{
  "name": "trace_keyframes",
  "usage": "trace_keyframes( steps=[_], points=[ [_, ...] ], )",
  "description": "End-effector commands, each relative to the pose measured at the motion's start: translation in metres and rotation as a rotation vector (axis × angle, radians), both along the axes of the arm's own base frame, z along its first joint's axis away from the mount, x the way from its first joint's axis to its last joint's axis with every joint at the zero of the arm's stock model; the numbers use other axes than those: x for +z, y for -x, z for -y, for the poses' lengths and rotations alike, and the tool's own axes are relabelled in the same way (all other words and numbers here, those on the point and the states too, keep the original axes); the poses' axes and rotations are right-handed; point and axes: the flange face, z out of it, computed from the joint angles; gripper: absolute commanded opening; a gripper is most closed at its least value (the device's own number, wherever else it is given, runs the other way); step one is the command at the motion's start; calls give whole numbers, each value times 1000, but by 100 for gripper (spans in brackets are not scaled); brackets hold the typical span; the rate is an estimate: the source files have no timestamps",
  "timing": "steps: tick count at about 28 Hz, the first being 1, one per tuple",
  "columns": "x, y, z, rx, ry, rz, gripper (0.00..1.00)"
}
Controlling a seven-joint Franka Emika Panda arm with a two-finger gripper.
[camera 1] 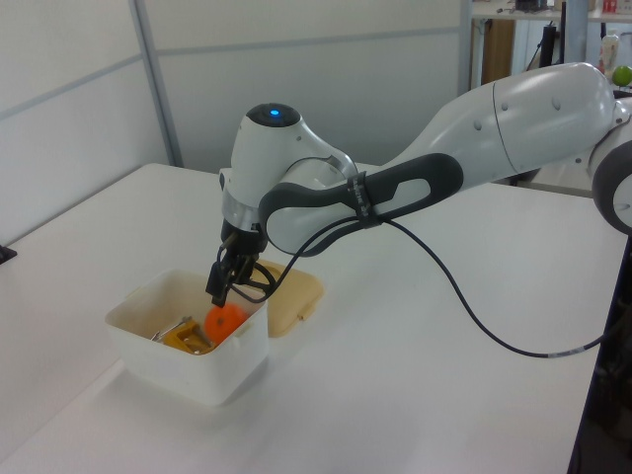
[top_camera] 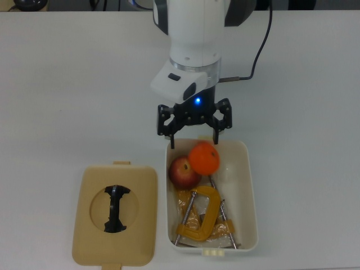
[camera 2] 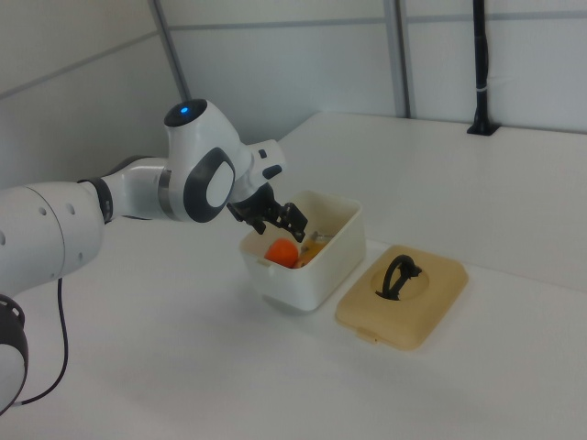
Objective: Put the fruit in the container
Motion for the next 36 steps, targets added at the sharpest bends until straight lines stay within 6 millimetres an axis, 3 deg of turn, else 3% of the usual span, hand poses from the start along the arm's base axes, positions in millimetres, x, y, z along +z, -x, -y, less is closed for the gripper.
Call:
trace_keyframes(
  steps=[1,11,22,36],
  points=[
    [11,10,22,-42,41,-70,100],
    [43,58,87,23,133,-373,100],
    [36,64,121,-27,121,-440,100],
    [42,69,134,-55,98,-463,100]
  ],
)
